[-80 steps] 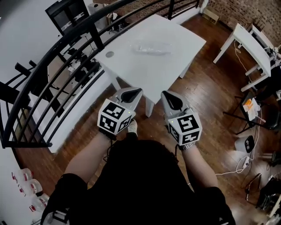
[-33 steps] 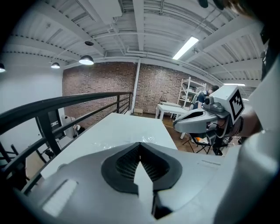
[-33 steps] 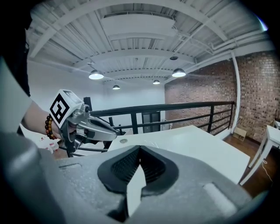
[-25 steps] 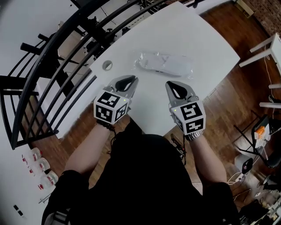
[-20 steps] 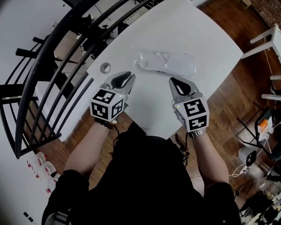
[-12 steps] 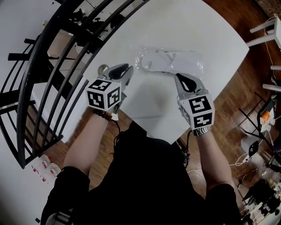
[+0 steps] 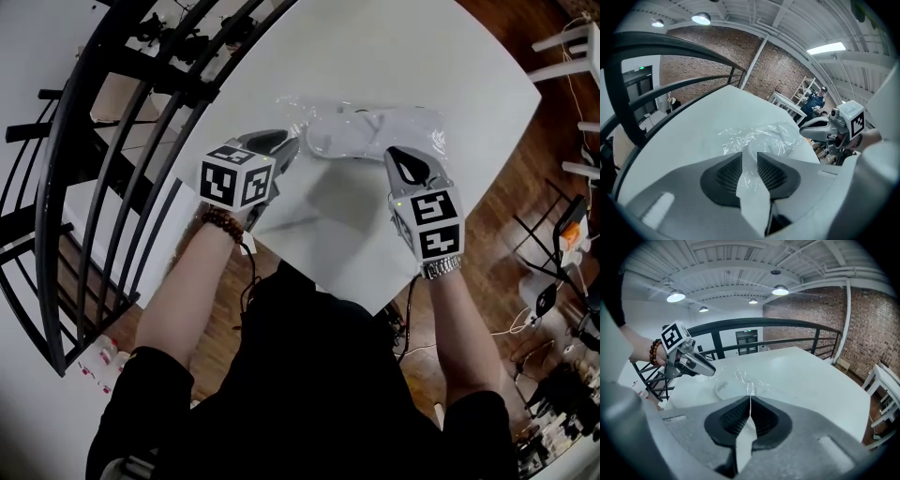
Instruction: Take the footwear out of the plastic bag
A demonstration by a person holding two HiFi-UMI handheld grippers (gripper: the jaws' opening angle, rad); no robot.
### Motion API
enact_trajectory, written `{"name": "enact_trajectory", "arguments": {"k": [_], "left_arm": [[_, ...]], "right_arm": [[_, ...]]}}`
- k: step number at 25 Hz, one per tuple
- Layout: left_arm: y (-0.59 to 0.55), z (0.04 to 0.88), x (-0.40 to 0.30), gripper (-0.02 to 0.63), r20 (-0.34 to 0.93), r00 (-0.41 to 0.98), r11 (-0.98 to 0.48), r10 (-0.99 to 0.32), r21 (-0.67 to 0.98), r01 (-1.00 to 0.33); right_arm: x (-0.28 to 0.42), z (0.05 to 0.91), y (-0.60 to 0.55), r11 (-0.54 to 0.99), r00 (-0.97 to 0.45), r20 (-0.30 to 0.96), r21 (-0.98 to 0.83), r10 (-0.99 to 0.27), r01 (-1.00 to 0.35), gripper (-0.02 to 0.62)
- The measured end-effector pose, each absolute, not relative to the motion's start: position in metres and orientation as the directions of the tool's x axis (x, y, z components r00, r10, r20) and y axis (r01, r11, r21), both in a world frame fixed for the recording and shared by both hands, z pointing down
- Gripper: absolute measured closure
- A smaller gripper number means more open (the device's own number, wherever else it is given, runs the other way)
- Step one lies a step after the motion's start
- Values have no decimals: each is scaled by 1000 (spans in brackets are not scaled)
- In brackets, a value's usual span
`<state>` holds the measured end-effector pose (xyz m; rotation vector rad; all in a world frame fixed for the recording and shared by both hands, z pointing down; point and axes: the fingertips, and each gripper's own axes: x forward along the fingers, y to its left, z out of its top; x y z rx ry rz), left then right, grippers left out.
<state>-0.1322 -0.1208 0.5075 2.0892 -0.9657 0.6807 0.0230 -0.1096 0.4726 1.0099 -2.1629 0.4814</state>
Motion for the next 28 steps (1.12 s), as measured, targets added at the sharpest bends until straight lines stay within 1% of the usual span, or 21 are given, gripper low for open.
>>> {"name": "enact_trajectory", "arguments": {"k": [5,10,16,19,28], "left_arm": [[-129,511,-132,489,730,557,-508,-396,332,-795],[-131,516,-126,491,739,573,-527,-355,348,-775],[-125,518,-117,489,734,611,-544,-297,396,-740],[-122,522,-113,480,736,627,-524,-256,440,-730],[-112,535,-103,474,710,686,-402,-156,589,-701]], "right_arm": [[26,482,-111,620,-433,745,-33,-508,-784,603],[27,491,-114,611,-414,762,-31,-498,-791,602],[25,502,-111,605,-406,781,-45,-475,-795,583],[25,506,-110,604,-405,788,-53,-464,-795,581],[25,512,-109,604,-405,797,-65,-447,-794,580]]}}
